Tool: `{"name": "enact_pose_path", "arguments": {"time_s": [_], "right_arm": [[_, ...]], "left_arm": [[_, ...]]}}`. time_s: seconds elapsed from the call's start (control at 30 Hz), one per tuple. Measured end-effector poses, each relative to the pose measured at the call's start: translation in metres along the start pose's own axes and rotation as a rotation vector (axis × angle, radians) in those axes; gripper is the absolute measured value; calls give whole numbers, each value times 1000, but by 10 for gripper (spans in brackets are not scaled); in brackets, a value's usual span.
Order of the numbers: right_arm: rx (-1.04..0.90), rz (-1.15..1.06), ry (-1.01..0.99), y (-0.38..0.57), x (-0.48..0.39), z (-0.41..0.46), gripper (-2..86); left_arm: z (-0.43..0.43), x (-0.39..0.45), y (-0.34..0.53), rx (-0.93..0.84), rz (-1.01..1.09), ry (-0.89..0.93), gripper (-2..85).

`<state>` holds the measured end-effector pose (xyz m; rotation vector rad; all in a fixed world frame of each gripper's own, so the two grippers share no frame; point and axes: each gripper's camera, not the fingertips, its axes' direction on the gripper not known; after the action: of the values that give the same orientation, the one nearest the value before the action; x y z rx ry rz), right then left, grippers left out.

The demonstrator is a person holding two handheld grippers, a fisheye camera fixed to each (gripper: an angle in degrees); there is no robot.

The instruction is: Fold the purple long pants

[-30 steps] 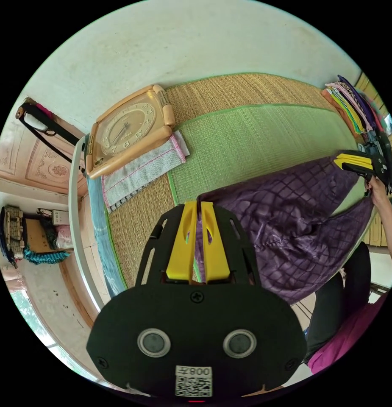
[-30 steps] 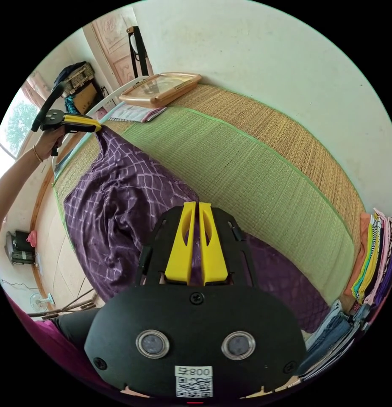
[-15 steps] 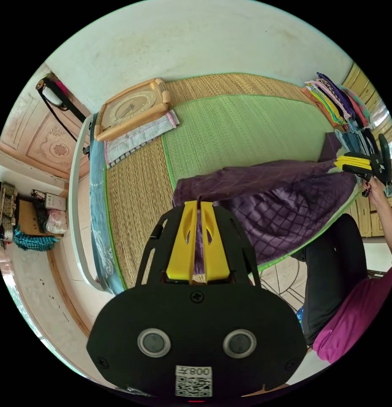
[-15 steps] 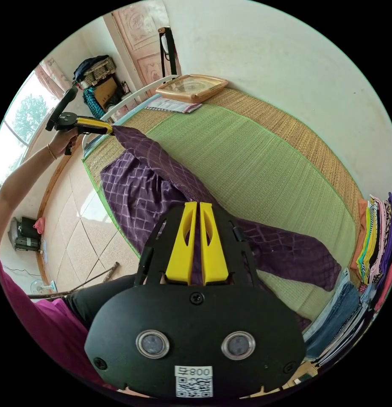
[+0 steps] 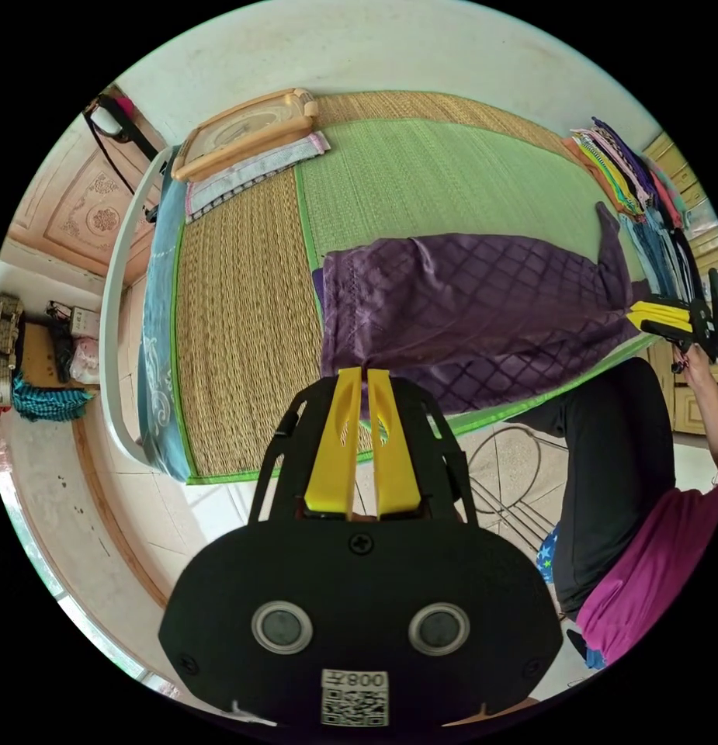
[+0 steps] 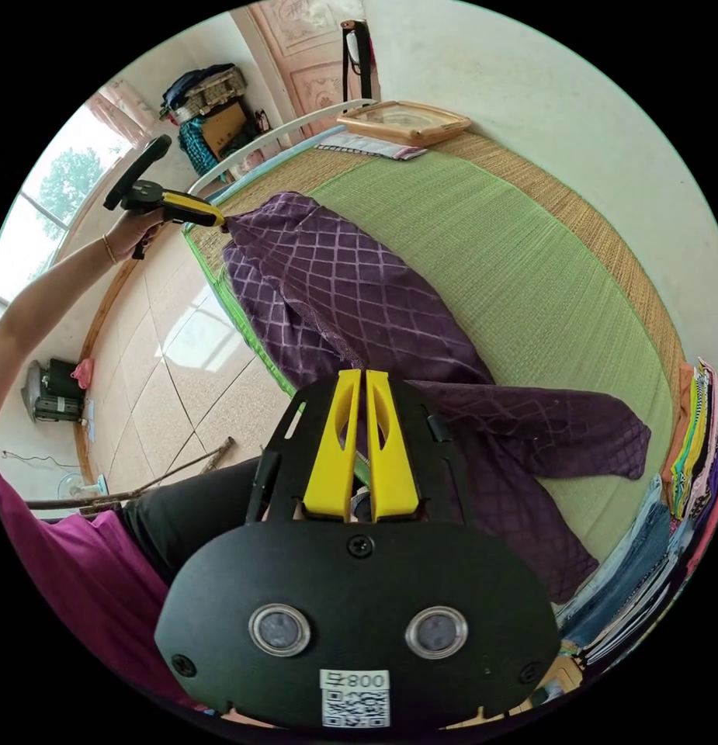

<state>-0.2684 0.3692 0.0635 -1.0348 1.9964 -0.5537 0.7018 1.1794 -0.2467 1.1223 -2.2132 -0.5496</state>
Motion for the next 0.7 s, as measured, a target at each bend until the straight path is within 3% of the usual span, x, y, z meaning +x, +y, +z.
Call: {"name": "enact_pose_path", "arguments": {"time_s": [0.7], "right_arm": [[-135,-7,-69,-26,-32,80,9]], "left_arm": [[48,4,115,-115,23,-3,9]]}}
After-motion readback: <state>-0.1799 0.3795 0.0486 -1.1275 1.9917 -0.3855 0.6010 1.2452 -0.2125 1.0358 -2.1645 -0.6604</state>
